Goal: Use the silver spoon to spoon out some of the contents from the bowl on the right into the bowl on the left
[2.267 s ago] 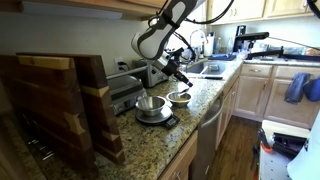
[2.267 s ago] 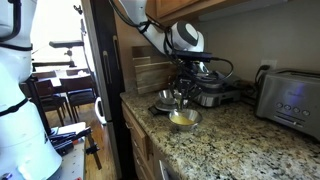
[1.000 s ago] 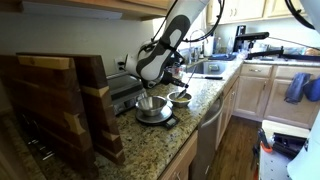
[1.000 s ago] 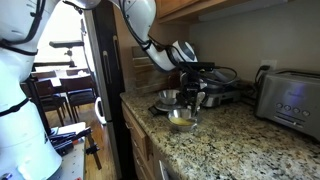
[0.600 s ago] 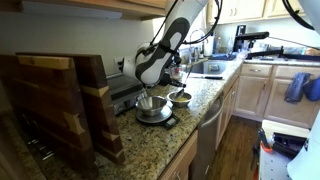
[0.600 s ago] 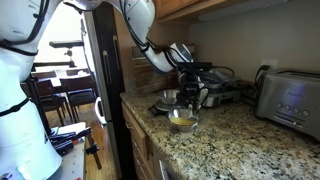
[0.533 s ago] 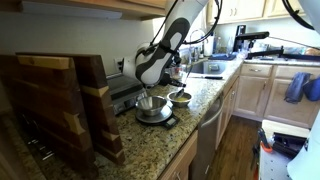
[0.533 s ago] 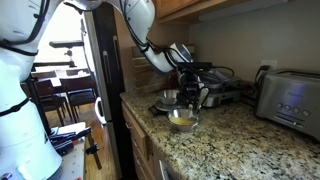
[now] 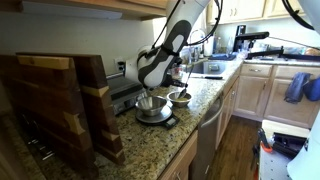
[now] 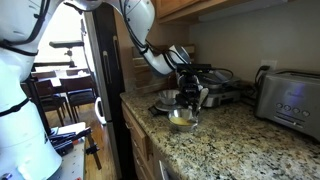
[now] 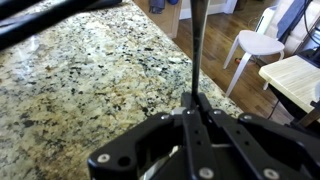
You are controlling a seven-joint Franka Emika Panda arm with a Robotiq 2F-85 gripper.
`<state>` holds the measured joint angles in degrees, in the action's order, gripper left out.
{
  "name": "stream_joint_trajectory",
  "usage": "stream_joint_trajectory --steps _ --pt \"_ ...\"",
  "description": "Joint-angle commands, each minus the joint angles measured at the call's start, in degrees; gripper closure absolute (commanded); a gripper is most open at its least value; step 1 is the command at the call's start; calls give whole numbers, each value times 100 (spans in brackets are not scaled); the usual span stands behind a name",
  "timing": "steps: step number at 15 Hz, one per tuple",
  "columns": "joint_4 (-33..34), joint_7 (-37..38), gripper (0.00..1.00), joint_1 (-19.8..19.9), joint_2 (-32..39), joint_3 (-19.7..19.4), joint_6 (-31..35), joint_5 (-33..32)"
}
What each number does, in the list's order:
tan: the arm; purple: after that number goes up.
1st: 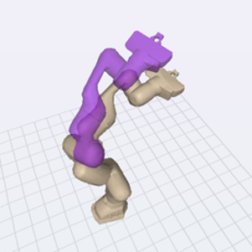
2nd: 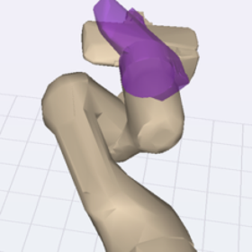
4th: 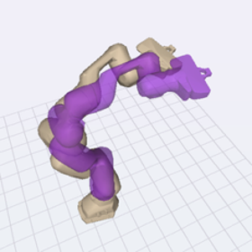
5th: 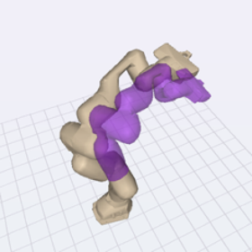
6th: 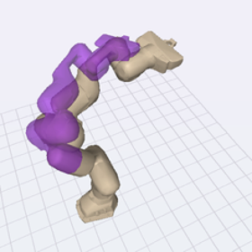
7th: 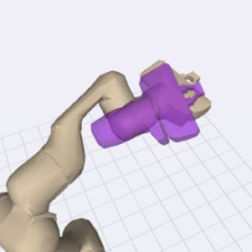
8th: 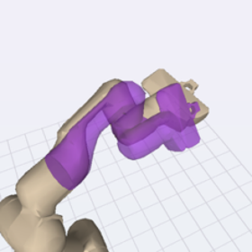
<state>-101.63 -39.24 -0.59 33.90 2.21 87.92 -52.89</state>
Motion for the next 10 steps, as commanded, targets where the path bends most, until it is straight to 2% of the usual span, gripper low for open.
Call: stream_joint_trajectory --steps 1,6,10 --pt "-291 5 97 -14 -108 25 -195 -144" --pt "-387 -22 97 -17 -61 35 -322 -184" --pt "-360 -63 97 31 -14 100 -171 -96"
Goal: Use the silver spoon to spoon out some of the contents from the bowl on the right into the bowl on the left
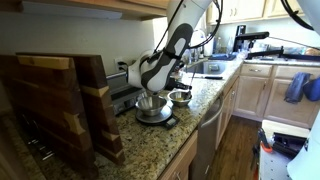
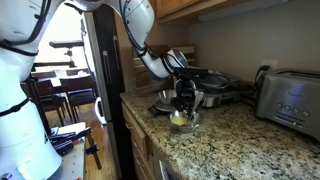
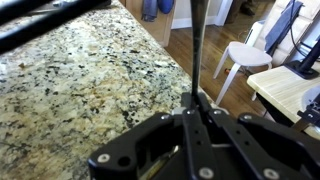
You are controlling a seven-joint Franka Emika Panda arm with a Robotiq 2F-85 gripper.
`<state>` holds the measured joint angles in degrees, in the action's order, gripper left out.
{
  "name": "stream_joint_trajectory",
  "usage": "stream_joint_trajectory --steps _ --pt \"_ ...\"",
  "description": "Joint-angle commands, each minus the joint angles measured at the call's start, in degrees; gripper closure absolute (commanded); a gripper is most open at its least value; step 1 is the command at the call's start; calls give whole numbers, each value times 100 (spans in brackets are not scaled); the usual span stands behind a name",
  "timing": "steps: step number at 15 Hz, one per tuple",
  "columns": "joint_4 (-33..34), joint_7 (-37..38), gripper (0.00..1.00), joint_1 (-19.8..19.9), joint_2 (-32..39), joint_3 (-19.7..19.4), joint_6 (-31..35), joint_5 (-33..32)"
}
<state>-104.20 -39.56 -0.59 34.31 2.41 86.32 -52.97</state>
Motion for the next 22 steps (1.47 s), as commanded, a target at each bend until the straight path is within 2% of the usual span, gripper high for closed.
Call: stream_joint_trajectory --steps 1,10,13,18,22 --pt "-93 -39 97 42 -46 109 44 -61" --pt "-63 -73 97 125 -77 302 334 299" --pt "-14 -113 97 237 -155 347 587 642" --pt "-35 -155 97 364 -251 292 1137 1216" --pt "-77 -133 97 384 -342 211 1274 1358"
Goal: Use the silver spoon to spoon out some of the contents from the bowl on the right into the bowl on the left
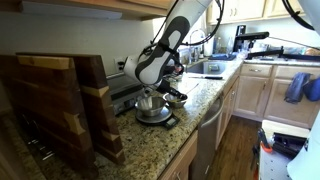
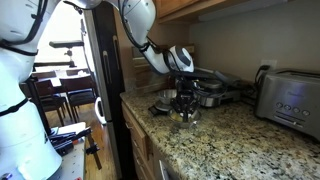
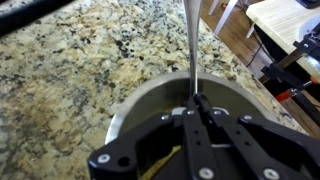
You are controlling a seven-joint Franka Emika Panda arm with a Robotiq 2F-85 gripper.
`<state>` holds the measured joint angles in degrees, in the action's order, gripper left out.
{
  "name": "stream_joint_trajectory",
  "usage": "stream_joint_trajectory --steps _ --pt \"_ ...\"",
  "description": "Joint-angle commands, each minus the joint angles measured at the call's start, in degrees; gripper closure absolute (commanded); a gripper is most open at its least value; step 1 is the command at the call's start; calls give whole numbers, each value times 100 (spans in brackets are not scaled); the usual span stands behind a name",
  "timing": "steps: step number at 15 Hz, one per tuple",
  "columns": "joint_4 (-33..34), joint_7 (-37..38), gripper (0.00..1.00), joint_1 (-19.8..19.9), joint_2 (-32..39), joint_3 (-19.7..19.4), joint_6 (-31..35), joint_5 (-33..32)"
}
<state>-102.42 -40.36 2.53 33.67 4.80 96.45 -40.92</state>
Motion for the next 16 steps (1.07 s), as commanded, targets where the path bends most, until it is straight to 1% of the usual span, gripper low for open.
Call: stream_joint_trajectory --steps 1,9,16 --pt "-266 -34 97 70 -312 -47 277 161" --pt "-429 -24 97 39 -641 0 574 348" --pt "-693 -55 97 127 -954 -38 779 956"
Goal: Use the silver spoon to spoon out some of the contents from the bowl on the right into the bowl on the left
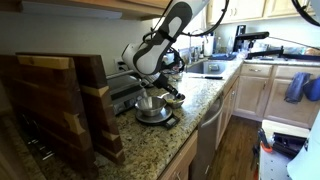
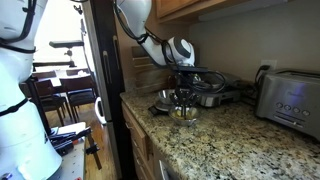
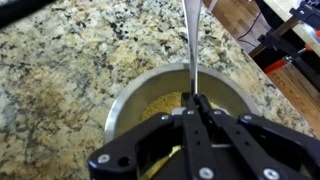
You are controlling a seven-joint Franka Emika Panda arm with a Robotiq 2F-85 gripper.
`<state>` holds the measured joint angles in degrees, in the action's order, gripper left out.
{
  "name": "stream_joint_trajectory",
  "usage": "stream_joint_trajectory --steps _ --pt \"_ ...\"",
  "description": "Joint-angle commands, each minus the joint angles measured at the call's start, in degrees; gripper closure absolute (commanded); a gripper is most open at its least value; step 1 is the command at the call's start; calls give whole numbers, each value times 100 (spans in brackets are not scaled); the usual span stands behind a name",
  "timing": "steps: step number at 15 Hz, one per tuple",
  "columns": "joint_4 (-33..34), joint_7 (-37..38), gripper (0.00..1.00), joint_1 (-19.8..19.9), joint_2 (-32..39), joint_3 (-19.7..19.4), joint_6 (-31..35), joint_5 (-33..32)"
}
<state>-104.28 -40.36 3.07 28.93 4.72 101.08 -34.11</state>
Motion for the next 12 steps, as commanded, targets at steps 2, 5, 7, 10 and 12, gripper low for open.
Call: stream_joint_trajectory --steps 2,5,7,10,12 --pt "-615 -42 97 99 -591 -55 422 447" --pt "-776 -6 97 107 -774 -138 572 608" --pt "-844 24 97 115 -871 -194 643 629" --pt "-968 63 97 96 -1047 -252 696 665" --pt "-1006 45 97 112 -1106 -289 733 683"
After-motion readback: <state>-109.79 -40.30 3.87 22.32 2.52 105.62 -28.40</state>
